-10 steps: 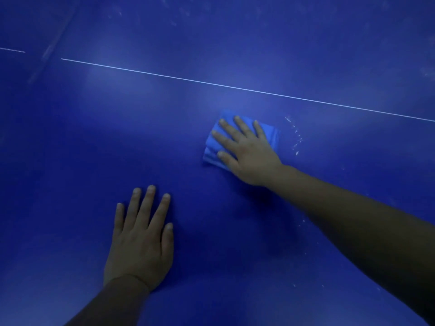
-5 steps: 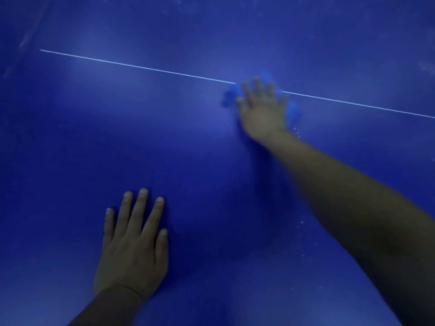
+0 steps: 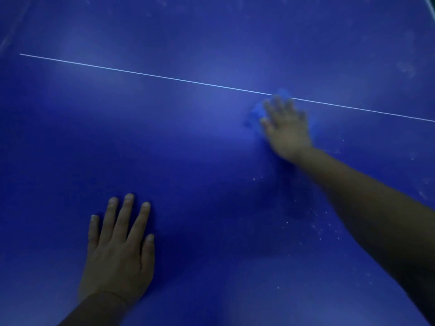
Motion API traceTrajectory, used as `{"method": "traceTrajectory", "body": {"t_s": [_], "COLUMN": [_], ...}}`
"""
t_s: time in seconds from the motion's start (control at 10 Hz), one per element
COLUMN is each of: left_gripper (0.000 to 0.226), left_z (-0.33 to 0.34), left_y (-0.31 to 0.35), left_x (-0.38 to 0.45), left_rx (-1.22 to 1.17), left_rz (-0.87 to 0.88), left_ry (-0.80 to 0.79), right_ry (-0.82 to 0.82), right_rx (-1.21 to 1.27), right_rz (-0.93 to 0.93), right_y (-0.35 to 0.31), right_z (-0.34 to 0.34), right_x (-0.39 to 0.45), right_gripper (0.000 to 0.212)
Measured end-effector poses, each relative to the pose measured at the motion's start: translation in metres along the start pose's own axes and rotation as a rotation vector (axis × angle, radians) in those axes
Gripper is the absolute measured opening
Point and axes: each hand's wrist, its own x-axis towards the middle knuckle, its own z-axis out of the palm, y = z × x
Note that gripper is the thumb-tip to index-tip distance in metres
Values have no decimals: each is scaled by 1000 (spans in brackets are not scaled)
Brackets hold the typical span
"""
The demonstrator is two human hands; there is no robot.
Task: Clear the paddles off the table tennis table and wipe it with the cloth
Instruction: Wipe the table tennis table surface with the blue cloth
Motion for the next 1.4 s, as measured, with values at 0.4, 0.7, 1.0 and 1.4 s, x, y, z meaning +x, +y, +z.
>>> {"method": "traceTrajectory", "body": {"t_s": [0.4,0.7,1.0,1.4], "left_gripper": [65,64,63,65], "left_z": [2,7,7,7], "left_y": [-2,-4,-4,-4], "left_x": [-2,-3,-3,-3], "left_rx": [9,12,1,-5], "left_rz": [-7,-6,2,-18], "left_ry": [-30,-18,0,-8], "right_ry": [-25,10,4,-14], "right_rx": [40,144,-5,40], "right_rz": [-643,390,-821,-486], "right_y": [-50,48,14,-10], "right_z": [14,-3,15,25], "right_x": [-115,-23,-134,-236], "right_gripper": [60,59,59,60]}}
